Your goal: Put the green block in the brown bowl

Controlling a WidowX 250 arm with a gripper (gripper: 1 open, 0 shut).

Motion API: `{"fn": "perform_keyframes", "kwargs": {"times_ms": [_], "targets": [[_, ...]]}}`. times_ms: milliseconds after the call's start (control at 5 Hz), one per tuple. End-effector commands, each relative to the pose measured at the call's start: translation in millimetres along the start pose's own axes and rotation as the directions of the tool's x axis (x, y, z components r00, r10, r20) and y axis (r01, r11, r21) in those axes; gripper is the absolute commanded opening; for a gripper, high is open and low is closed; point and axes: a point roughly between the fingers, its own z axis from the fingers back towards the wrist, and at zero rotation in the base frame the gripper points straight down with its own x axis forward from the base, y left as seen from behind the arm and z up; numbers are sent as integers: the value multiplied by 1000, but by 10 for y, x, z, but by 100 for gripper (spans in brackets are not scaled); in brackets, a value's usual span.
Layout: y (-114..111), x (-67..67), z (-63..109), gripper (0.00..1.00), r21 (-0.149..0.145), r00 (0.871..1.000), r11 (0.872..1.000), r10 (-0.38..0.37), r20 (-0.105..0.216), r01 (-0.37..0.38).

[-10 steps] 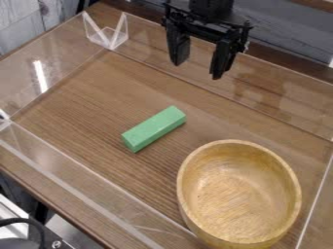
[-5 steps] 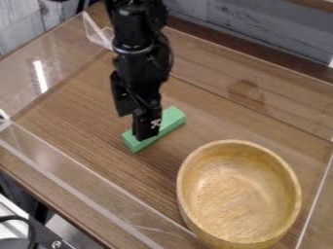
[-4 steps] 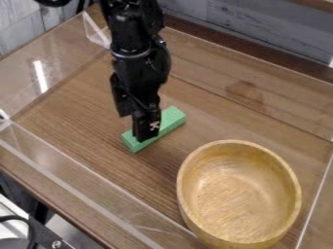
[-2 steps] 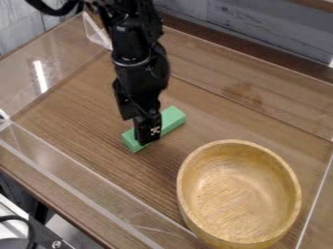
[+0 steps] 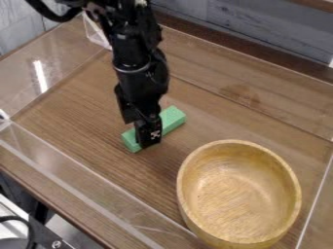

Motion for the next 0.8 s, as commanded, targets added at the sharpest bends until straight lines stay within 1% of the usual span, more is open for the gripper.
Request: {"fn": "perform_keyframes", "kwargs": {"times_ms": [0, 600], "targets": [[70, 34, 25, 100, 18, 1000, 1000, 6, 30, -6], [104, 43, -80, 100, 10, 999, 1000, 7, 36, -7]]}}
